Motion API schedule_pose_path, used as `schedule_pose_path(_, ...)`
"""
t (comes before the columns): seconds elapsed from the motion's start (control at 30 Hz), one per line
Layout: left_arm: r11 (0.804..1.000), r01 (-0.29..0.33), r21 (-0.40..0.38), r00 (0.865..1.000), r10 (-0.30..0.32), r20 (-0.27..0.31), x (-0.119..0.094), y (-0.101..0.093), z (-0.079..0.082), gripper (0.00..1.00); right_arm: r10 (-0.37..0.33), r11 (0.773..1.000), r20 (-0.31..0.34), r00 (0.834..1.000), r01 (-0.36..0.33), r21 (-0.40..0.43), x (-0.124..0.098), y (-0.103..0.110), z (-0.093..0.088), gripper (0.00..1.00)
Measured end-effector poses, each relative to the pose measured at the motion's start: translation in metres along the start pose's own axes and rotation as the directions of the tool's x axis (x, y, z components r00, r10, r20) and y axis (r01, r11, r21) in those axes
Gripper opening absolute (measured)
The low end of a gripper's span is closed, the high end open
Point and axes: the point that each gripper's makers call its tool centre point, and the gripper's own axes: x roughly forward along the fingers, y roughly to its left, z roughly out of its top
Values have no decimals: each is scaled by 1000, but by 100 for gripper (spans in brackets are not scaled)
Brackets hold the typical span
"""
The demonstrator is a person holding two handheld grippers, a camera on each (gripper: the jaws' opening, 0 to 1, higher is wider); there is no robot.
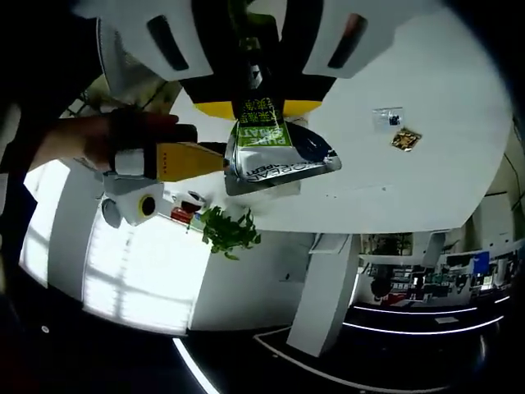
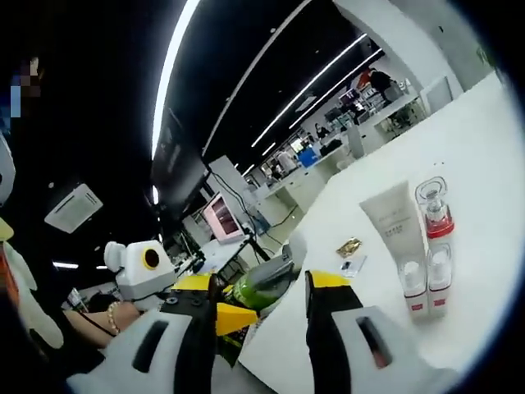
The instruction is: Arrange the skincare products in the storage area until every visible bottle or jar stands upright without overlapping.
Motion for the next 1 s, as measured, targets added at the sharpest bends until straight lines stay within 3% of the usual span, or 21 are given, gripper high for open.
schedule_pose_path(0.03, 1000, 1, 1, 1000, -1, 1, 0, -1, 0, 13, -1, 1000, 6, 1000, 1, 6, 0, 0, 1, 36)
schedule_pose_path(0.1, 1000, 8, 2, 1000, -8, 9, 1, -5, 3, 13, -8, 995, 48, 999, 3, 97, 2, -2, 4, 33)
schedule_pose_path(0.2, 1000, 9, 3, 1000, -9, 16, 2, -5, 4, 14, -47, 993, 55, 997, 41, 110, -2, -11, 3, 18)
schedule_pose_path(0.3, 1000, 10, 24, 1000, -10, 7, 2, -4, 1, 17, -22, 986, 71, 997, 10, 164, -4, -7, 4, 13)
schedule_pose_path(0.57, 999, 21, 28, 1000, -21, 0, 4, -3, 3, 42, 22, 979, 66, 998, -34, 201, -7, -6, 9, 4)
schedule_pose_path(0.77, 997, 78, -18, 997, -78, 10, -6, 2, 7, 42, 42, 977, 70, 997, -56, 208, -16, -10, 16, 1)
schedule_pose_path(0.83, 995, 91, -36, 996, -90, 19, -8, 5, 8, 47, 57, 973, 75, 996, -72, 218, -19, -10, 19, 1)
schedule_pose_path(0.9, 993, 107, -54, 994, -106, 23, -9, 7, 10, 53, 111, 963, 94, 989, -130, 238, -22, -2, 27, 1)
schedule_pose_path(0.97, 988, 141, -56, 990, -140, 18, -10, 6, 11, 55, 171, 949, 100, 980, -191, 250, -24, 8, 32, 1)
schedule_pose_path(1.0, 977, 193, -86, 981, -192, 24, -11, 0, 14, 56, 217, 939, 93, 972, -234, 253, -26, 16, 34, 1)
